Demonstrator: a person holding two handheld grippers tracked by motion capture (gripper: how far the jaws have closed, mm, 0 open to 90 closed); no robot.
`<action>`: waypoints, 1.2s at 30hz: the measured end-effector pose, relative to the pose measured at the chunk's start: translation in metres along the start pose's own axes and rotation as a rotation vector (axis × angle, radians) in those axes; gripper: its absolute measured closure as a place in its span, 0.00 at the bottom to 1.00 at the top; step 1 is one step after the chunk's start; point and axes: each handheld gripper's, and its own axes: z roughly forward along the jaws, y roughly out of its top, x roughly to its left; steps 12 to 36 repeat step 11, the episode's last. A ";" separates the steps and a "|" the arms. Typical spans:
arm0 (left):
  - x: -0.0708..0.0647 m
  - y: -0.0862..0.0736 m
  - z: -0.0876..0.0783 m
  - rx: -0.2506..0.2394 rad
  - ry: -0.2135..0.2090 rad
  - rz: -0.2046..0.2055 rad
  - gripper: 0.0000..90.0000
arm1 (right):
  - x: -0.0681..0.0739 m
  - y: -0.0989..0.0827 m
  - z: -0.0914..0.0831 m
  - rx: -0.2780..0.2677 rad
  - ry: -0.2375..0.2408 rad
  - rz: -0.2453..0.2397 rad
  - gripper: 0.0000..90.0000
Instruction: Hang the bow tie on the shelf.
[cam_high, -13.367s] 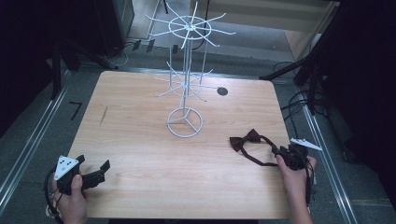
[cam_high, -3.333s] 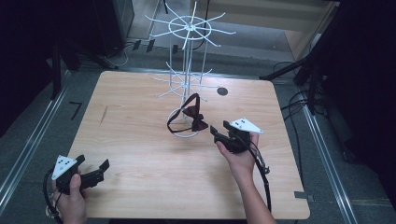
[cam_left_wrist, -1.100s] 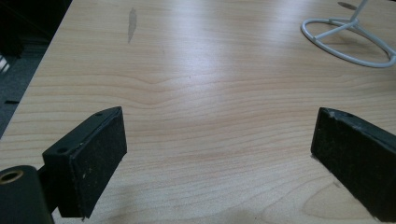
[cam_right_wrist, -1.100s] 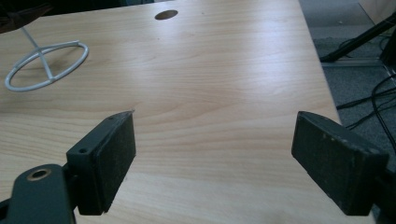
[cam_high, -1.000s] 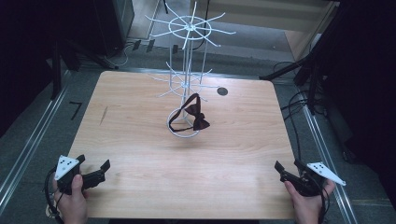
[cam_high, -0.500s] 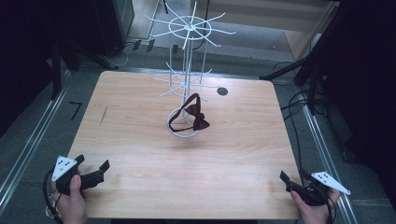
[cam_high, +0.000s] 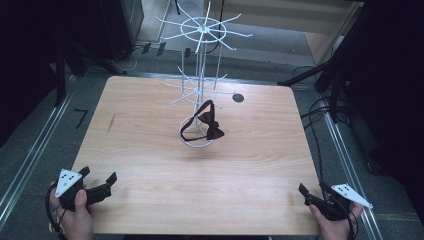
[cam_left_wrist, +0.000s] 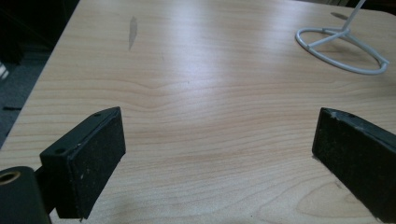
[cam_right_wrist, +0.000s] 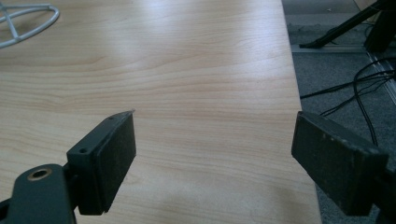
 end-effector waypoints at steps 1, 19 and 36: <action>-0.001 -0.001 -0.001 -0.007 0.002 0.006 0.03 | -0.001 0.000 0.000 -0.002 0.004 0.007 0.15; -0.001 0.000 0.000 -0.004 -0.005 0.014 0.03 | -0.002 0.000 -0.001 -0.005 -0.018 0.025 0.15; -0.001 0.000 0.000 -0.004 -0.005 0.014 0.03 | -0.002 0.000 -0.001 -0.005 -0.018 0.025 0.15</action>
